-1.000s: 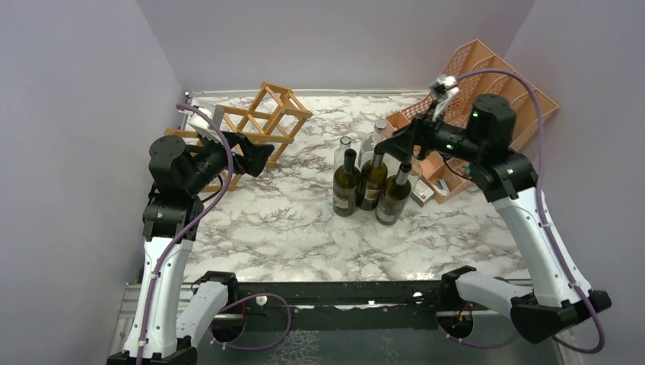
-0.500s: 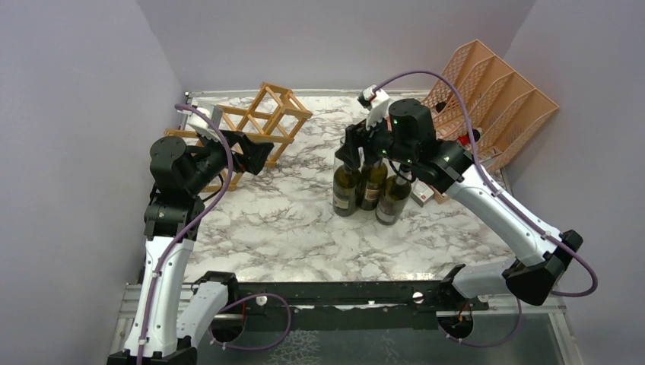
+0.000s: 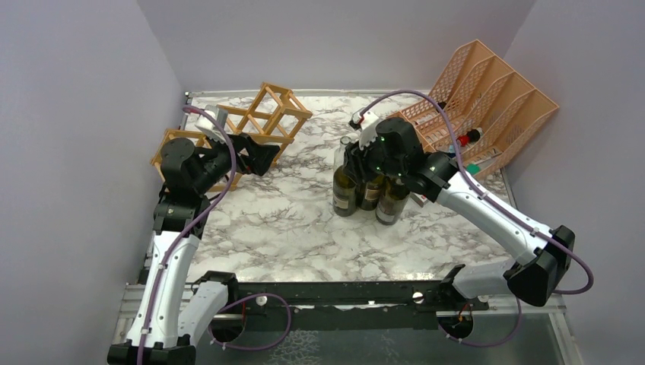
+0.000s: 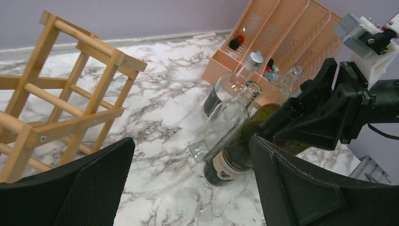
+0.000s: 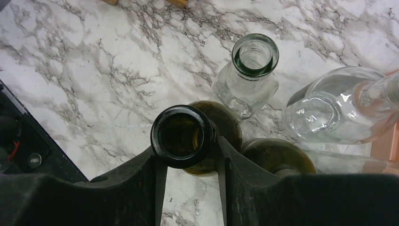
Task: Put the wine bottle on the wine rack
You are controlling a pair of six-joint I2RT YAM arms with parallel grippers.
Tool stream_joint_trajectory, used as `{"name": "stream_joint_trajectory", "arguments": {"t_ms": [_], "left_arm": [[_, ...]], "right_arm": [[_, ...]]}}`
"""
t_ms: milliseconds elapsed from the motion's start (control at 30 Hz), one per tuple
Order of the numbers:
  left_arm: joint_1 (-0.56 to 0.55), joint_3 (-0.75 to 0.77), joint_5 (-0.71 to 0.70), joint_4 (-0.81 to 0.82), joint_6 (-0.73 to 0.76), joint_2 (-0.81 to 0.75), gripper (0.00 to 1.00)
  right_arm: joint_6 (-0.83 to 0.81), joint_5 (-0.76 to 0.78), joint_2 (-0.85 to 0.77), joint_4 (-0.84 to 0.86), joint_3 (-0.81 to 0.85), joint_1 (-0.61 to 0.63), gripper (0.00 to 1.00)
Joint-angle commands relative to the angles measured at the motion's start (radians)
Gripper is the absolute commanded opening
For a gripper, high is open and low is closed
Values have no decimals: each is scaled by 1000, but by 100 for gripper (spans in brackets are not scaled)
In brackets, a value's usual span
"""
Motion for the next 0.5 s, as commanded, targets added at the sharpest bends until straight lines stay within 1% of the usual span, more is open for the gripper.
{"name": "stream_joint_trajectory", "arguments": {"t_ms": [0,67,200,333,467], "left_arm": [[-18,-66,78,129,-79,8,99],[-24,-103,95,172,-108,13,99],[-42,-154,114,221,-144,34,99],[-91,-196,95,257,-151,44,99],[-192,-260,48,330,-150,52,99]], "right_arm": [[-43,-19,-55,99,-41,9,39],[-55,-14,-65,128,-60,9,33],[-79,-1,-79,169,-82,9,27],[-95,-8,-104,208,-107,10,24],[-104,-61,-135,246,-128,9,23]]}}
